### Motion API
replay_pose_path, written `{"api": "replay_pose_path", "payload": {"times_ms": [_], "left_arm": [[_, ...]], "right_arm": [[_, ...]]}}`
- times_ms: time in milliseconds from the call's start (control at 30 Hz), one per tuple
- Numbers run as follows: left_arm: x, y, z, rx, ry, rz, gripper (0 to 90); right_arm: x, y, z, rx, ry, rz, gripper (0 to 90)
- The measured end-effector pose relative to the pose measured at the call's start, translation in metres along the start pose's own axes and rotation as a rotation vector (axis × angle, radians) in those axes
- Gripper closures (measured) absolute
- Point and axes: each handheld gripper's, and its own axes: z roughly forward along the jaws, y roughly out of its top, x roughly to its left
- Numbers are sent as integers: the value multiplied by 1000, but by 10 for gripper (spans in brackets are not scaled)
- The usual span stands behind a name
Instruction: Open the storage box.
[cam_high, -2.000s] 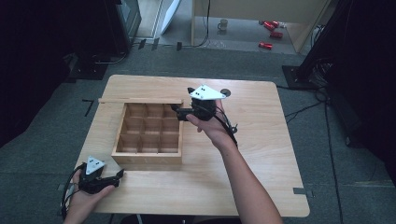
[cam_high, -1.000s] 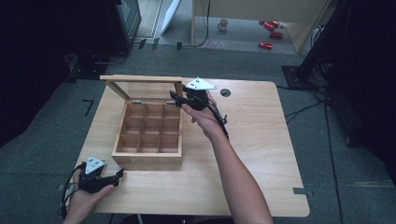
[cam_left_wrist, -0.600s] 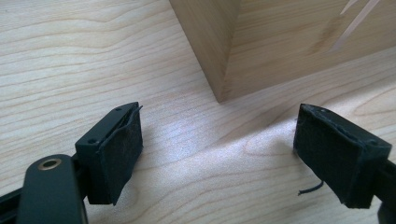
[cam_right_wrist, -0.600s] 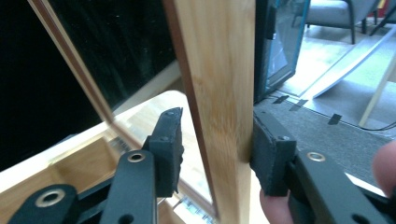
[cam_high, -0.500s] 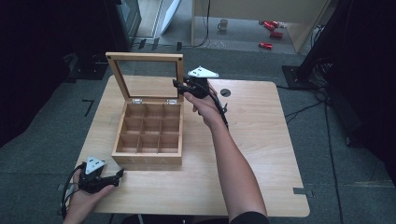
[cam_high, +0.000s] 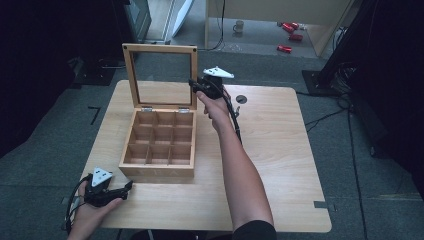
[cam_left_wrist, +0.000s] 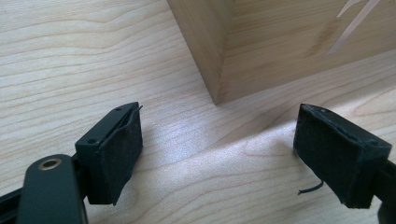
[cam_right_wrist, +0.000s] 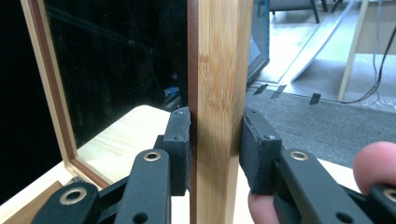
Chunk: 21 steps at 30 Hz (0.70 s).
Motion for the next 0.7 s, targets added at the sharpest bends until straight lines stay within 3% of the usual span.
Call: {"api": "replay_pose_path", "payload": {"times_ms": [167,433,533,700], "left_arm": [[-1,0,0,2,6,6,162],[-2,-1,0,4,14,16,160],[-2,-1,0,5,13,15,160],[-2,-1,0,4,13,15,160]], "right_arm": [[0,2,4,13,-23,26,672],[4,3,3,25,-44,29,666],[7,6,-4,4,-39,19,555],[12,8,-17,3,-64,-31,450]]}}
